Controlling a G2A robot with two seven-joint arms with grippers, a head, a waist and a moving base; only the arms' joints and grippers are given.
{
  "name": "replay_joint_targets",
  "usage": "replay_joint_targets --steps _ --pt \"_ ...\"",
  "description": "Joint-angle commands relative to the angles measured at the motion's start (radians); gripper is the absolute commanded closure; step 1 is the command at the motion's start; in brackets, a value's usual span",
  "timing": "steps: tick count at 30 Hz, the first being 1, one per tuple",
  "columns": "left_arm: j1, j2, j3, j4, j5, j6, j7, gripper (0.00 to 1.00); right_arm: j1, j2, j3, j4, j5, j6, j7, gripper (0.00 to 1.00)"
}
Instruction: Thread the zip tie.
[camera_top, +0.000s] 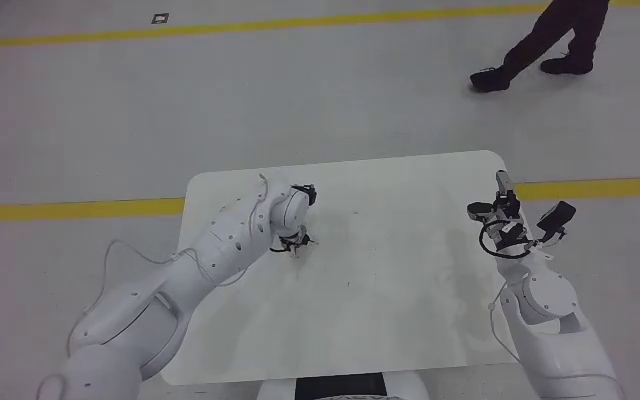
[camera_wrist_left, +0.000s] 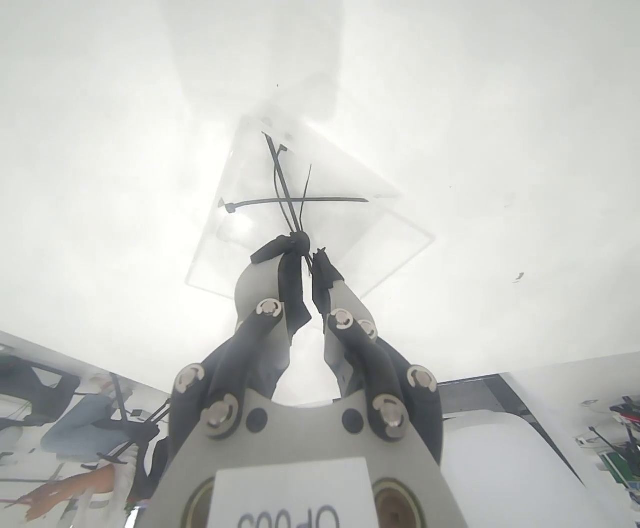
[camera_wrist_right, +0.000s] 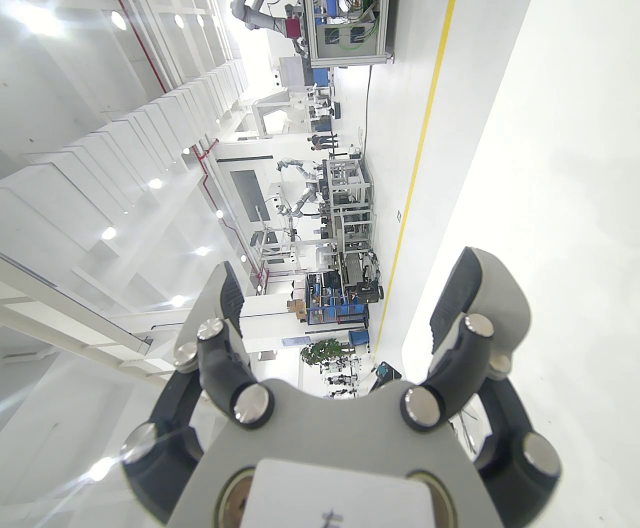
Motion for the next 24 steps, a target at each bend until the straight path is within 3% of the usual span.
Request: replay_joint_targets --steps 1,15,18,19,24 --pt "-0.002 -0.006 0.002 0.019 -0.007 -0.004 0.012 0.9 0.0 0.0 0.0 0.0 0.0 0.0 0.0 0.0" --pt "-0.016 -0.048 0.027 0.122 -0.033 -0.029 0.054 0.87 0.0 0.0 0.0 0.0 0.0 0.0 0.0 0.0" --pt "-0.02 -0.056 0.033 0.139 -0.037 -0.035 0.058 0.91 0.0 0.0 0.0 0.0 0.0 0.0 0.0 0.0" --pt "-0.021 -0.058 0.034 0.144 -0.039 -0.037 0.059 1.0 0.0 0.0 0.0 0.0 0.0 0.0 0.0 0.0" --pt "-0.033 -0.07 0.039 0.163 -0.041 -0.04 0.057 1.0 0.0 0.0 0.0 0.0 0.0 0.0 0.0 0.0"
